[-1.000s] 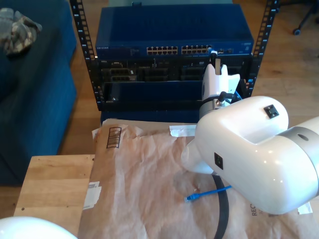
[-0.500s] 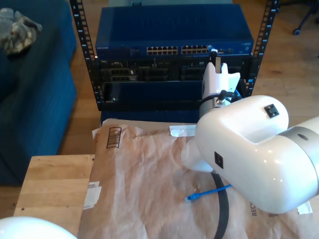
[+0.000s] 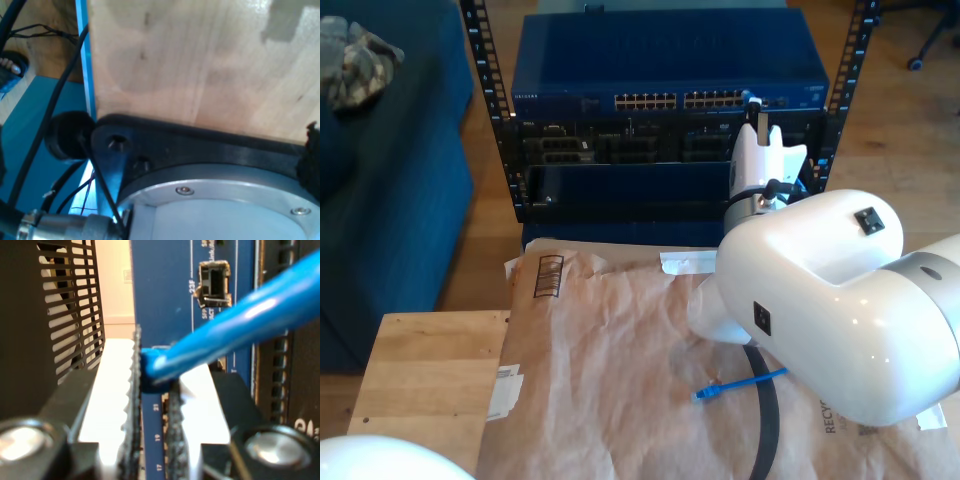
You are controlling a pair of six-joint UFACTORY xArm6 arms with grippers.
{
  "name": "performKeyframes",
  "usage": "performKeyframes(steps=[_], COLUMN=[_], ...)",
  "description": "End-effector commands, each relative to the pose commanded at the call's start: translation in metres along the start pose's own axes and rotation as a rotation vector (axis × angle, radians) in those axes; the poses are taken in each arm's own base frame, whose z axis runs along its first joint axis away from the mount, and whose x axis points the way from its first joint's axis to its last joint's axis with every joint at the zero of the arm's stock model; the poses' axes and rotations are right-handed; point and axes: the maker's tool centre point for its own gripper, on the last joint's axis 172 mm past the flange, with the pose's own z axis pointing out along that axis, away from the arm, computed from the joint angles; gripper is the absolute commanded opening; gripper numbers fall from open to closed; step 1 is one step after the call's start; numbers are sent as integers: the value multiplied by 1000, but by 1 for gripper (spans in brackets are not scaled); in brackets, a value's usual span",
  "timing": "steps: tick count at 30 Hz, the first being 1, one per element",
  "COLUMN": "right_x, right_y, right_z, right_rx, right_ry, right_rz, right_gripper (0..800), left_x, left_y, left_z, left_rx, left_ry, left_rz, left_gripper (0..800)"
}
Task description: Grab the cable and plug it in
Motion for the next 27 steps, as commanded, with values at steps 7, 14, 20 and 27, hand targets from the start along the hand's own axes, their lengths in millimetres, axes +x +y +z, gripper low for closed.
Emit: performKeyframes(steps=[7,14,20,27], right_x=[-1,-2,-5,-4], right_y=[1,3,1,6], right_z=[1,0,-1,0], right_rx=[-1,-5,-3,-8], right_ry=[-2,-5,-10,-8], right_rz=[0,-1,2,-1], right_gripper=[0,0,0,0], left_x=[0,0,0,0], left_y=[0,0,0,0], left_z=[0,0,0,0], left_rx=[1,0,0,0], left_ry=[0,0,0,0], left_rz=[1,0,0,0], left_gripper=[800,800,800,800])
